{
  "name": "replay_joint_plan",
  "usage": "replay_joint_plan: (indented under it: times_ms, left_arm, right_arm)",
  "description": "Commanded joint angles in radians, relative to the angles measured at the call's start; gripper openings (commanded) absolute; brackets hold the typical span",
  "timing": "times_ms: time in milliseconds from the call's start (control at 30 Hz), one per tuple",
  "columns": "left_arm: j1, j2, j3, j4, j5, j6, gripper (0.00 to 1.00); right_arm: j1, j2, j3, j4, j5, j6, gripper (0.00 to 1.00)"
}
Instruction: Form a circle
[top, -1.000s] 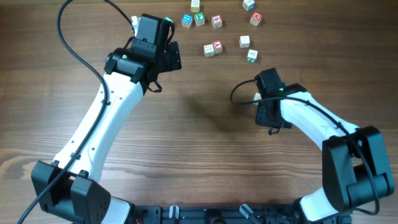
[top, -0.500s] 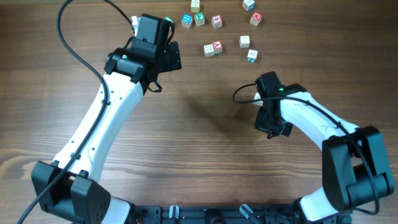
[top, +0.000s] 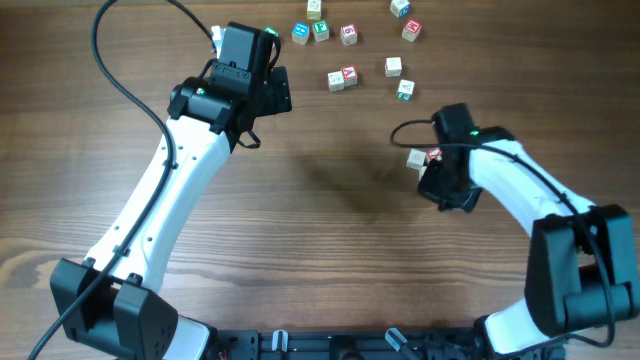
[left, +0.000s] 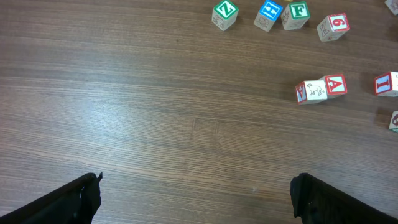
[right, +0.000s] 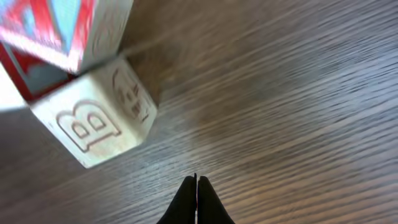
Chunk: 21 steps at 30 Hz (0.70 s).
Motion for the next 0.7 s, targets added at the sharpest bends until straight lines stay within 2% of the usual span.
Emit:
replay_joint_plan:
  times_ms: [0,100,267,500,667]
  left_arm:
    - [0.004,0.002,-0.003,0.003,-0.002,-0.01,1.0]
    - [0.004,0.002,-0.003,0.003,-0.002,-0.01,1.0]
    - [0.004,0.002,-0.003,0.003,-0.002,-0.01,1.0]
    - [0.004,0.002,-0.003,0.003,-0.002,-0.01,1.0]
    - [0.004,0.002,-0.003,0.003,-0.002,-0.01,1.0]
  right_arm:
    - [-0.056,-0.065,0.024,0.025,-0.063,-0.032,0.04]
    - [-0.068,-0.065,0.023,0.085,-0.062,-0.105,0.04]
    - [-0.068,-0.065,0.023,0.209,-0.046,-0.108,0.04]
    - [-0.069,-0.071,0.031,0.208,0.171,0.016,0.04]
    - [-0.069,-0.072,0.041,0.287,0.217,0.003,0.04]
